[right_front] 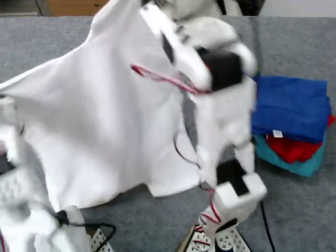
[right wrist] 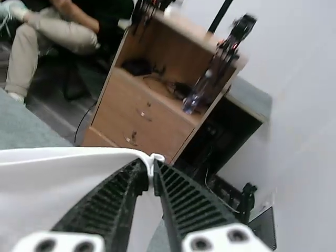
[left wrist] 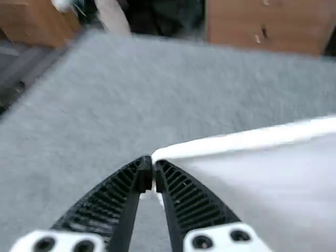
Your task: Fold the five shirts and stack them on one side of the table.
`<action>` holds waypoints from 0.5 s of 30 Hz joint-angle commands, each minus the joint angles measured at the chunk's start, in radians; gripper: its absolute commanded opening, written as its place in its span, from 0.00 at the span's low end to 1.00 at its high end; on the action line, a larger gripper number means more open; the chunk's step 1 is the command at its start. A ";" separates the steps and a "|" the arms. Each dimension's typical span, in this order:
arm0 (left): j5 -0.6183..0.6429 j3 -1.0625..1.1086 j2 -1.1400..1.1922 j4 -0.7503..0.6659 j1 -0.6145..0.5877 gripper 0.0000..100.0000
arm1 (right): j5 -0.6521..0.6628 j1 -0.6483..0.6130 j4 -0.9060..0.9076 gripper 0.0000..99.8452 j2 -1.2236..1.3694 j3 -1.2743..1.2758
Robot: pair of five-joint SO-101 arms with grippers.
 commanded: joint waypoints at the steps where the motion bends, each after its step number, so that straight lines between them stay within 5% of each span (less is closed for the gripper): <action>1: 0.003 0.061 0.174 -0.354 0.049 0.02 | 0.002 -0.007 -0.242 0.00 0.125 0.045; 8: 0.135 -0.319 0.610 -0.384 0.015 0.02 | 0.006 -0.005 -0.321 0.00 0.292 -0.016; 15: 0.150 -0.824 0.843 -0.049 -0.005 0.02 | 0.009 0.001 -0.319 0.00 0.372 -0.079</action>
